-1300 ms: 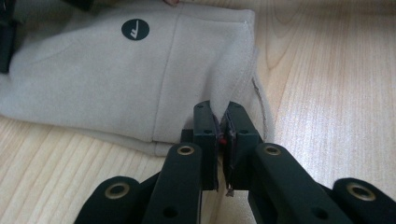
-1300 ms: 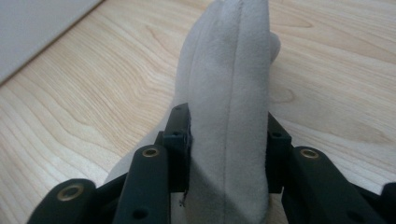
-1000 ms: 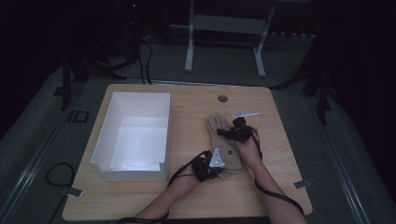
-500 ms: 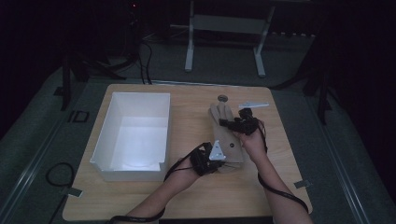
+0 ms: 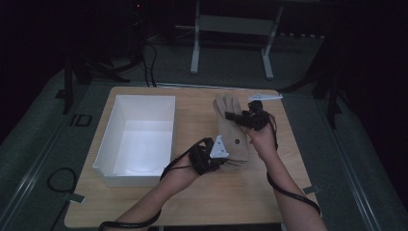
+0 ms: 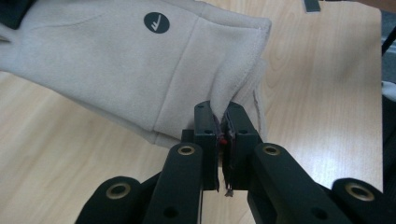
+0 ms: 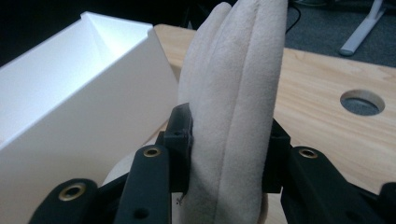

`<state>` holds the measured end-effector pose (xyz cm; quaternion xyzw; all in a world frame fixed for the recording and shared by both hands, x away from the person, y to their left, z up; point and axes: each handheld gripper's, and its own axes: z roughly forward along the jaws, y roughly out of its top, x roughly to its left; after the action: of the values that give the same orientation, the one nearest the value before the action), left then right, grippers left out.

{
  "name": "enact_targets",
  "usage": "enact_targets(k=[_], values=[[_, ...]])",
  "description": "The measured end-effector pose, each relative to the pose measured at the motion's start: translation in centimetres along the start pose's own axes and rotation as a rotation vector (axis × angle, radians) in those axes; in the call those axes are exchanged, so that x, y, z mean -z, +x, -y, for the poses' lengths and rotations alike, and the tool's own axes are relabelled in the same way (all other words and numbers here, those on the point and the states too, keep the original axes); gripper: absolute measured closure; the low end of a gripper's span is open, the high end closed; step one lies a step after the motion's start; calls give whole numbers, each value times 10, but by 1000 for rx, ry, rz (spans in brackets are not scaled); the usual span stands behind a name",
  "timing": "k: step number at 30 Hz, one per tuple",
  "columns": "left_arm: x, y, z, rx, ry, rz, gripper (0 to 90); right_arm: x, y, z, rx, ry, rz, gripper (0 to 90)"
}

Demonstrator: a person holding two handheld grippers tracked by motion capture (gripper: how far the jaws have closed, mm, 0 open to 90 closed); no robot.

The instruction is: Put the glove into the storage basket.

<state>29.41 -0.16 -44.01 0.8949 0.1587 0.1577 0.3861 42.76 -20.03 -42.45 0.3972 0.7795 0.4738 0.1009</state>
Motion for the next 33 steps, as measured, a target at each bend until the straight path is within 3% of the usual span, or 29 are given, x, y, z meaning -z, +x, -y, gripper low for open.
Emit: enact_targets(k=[14, 33], values=[[44, 19, 0, -2, -4, -26, 863, -8, 21, -31, 7, -19, -42, 643], [91, 33, 29, 30, 10, -91, 862, -40, 69, -62, 64, -19, -104, 642]])
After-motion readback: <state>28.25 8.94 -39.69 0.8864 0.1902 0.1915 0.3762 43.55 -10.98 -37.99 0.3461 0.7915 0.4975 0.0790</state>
